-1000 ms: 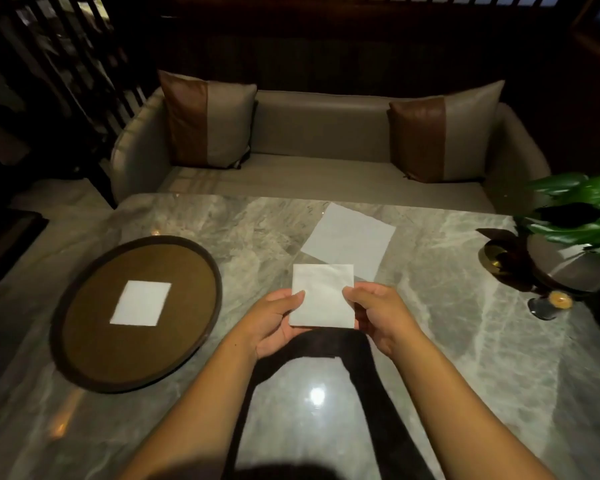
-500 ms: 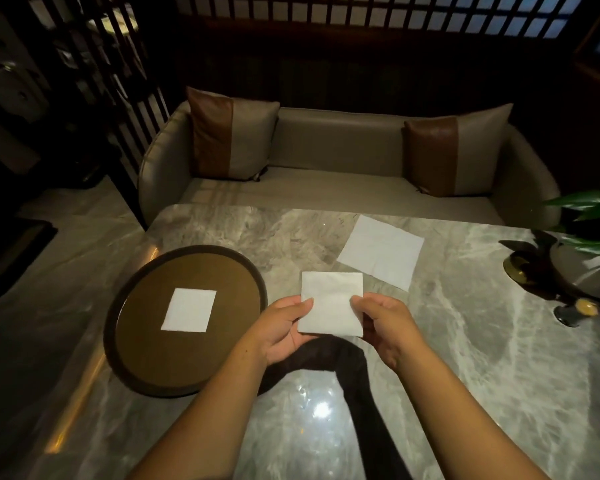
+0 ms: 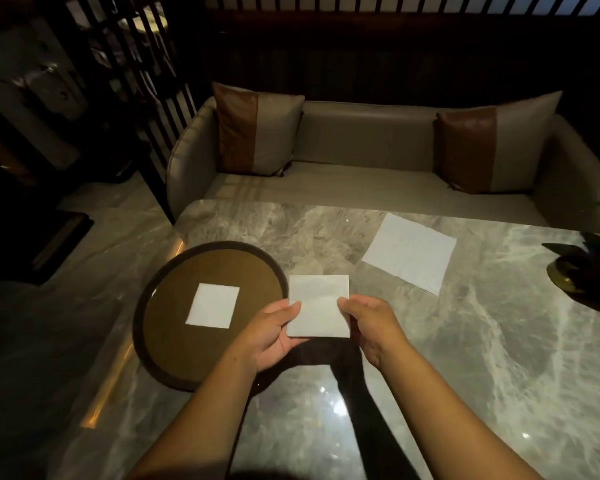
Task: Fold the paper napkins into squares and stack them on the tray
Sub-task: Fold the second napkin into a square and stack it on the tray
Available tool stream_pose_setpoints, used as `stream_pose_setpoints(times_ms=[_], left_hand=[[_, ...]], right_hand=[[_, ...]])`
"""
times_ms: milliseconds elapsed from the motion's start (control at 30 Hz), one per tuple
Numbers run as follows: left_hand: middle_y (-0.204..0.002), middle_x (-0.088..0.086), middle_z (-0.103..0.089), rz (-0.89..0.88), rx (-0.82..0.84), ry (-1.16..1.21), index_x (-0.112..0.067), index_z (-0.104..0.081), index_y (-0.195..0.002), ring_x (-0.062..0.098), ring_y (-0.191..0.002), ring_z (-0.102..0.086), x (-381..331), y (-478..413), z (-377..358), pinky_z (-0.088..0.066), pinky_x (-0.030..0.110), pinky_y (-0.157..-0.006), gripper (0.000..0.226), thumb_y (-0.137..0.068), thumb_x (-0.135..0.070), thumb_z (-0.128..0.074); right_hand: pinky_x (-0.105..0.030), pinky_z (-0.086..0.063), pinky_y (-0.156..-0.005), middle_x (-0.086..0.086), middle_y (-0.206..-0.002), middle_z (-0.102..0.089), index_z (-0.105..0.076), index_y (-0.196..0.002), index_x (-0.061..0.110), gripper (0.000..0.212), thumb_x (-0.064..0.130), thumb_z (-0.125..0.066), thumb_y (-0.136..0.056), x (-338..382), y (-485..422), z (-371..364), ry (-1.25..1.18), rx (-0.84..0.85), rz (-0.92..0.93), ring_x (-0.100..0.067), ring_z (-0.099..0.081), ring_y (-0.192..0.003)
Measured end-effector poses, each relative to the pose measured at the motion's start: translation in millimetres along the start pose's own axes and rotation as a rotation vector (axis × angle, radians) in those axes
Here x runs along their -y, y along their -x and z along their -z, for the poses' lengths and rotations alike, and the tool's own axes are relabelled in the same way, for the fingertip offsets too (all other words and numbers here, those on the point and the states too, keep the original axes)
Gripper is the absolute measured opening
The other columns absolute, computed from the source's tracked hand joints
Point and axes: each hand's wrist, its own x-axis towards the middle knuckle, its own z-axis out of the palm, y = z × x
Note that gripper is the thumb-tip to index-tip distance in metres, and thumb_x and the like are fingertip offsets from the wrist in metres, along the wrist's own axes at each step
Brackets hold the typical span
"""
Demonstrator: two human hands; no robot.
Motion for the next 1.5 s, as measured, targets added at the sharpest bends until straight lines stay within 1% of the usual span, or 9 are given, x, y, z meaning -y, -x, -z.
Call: stream_pose_setpoints(times_ms=[67,367,500,600,767,1033,1200,1400,1500], left_hand=[[-0.122,0.02,-0.069,0.011,-0.005,-0.016,-0.003,-0.055,-0.128,0.036,-0.114,-0.066,-17.0,5.2,21.8,-0.058,0.046,-0.088,0.033,-0.096,-0.011,-0.06],[-0.127,0.019,-0.066,0.039,0.06,-0.058,-0.004,-0.052,-0.133,0.036,-0.118,-0.064,-87.7,26.3,124.9,-0.052,0.052,-0.098,0.033,-0.1,-0.008,-0.052],[-0.125,0.018,-0.067,0.047,0.074,-0.054,-0.005,-0.054,-0.129,0.035,-0.116,-0.065,-108.7,32.6,148.2,-0.057,0.05,-0.091,0.029,-0.101,-0.008,-0.05],[-0.124,0.017,-0.068,0.057,0.054,-0.069,-0.007,-0.054,-0.129,0.034,-0.116,-0.065,-115.1,32.1,165.5,-0.054,0.052,-0.096,0.029,-0.101,-0.009,-0.051],[-0.125,0.015,-0.068,0.063,-0.002,-0.137,-0.009,-0.053,-0.132,0.034,-0.117,-0.064,-119.1,23.3,194.1,-0.048,0.057,-0.102,0.037,-0.096,-0.015,-0.06],[-0.109,0.012,-0.075,0.071,-0.227,-0.409,-0.005,-0.06,-0.115,0.027,-0.101,-0.072,-116.5,10.9,226.2,-0.061,0.039,-0.075,0.026,-0.093,-0.018,-0.067],[-0.109,0.015,-0.072,0.062,-0.333,-0.511,-0.006,-0.062,-0.099,0.028,-0.099,-0.07,-113.2,-2.4,236.4,-0.062,0.037,-0.07,0.014,-0.096,-0.019,-0.064],[-0.101,0.02,-0.07,0.003,-0.358,-0.801,-0.01,-0.063,-0.085,0.033,-0.094,-0.069,-120.1,-15.6,242.3,-0.058,0.031,-0.06,0.016,-0.096,-0.021,-0.063],[-0.093,0.021,-0.07,-0.023,-0.349,-0.899,-0.01,-0.064,-0.084,0.028,-0.078,-0.066,-120.2,-20.8,245.1,-0.054,0.029,-0.055,0.016,-0.096,-0.022,-0.063]], right_hand=[[-0.027,-0.056,-0.053,-0.015,-0.088,-0.076,-0.071,-0.102,-0.001,0.015,0.01,-0.063,-0.096,-5.8,-1.6,-26.5,0.009,-0.005,-0.002,-0.022,-0.073,-0.071],[-0.032,-0.058,-0.059,-0.012,-0.083,-0.077,-0.073,-0.09,0.005,0.011,0.01,-0.064,-0.095,-34.2,-9.4,-147.0,0.025,-0.042,-0.004,-0.025,-0.075,-0.074],[-0.027,-0.055,-0.052,-0.009,-0.075,-0.076,-0.071,-0.086,0.004,0.016,0.016,-0.065,-0.095,-43.3,-10.9,-179.5,0.036,-0.089,-0.017,-0.018,-0.073,-0.064],[-0.027,-0.055,-0.052,-0.008,-0.071,-0.072,-0.066,-0.081,0.004,0.019,0.017,-0.064,-0.095,-51.8,-15.0,-197.1,0.073,-0.112,-0.018,-0.015,-0.07,-0.06],[-0.034,-0.06,-0.069,-0.011,-0.087,-0.074,-0.064,-0.085,0.005,0.019,0.021,-0.064,-0.096,-66.3,-29.7,-216.7,0.186,-0.142,-0.041,-0.023,-0.072,-0.081],[-0.043,-0.059,-0.083,-0.009,-0.091,-0.074,-0.064,-0.085,0.008,0.015,0.018,-0.064,-0.097,-94.9,-56.9,-236.8,0.192,-0.164,-0.132,-0.025,-0.071,-0.089],[-0.032,-0.052,-0.065,-0.008,-0.08,-0.07,-0.064,-0.08,0.008,0.021,0.02,-0.062,-0.097,-108.1,-73.6,-241.4,0.402,-0.212,-0.104,-0.019,-0.066,-0.077],[-0.04,-0.058,-0.076,-0.005,-0.082,-0.07,-0.066,-0.087,0.005,0.018,0.019,-0.062,-0.097,-109.9,-85.2,-237.1,0.583,-0.192,0.027,-0.018,-0.068,-0.081],[-0.037,-0.058,-0.073,0.0,-0.081,-0.071,-0.068,-0.081,0.014,0.02,0.021,-0.061,-0.098,-109.4,-92.3,-235.0,0.646,-0.207,0.052,-0.016,-0.069,-0.079]])
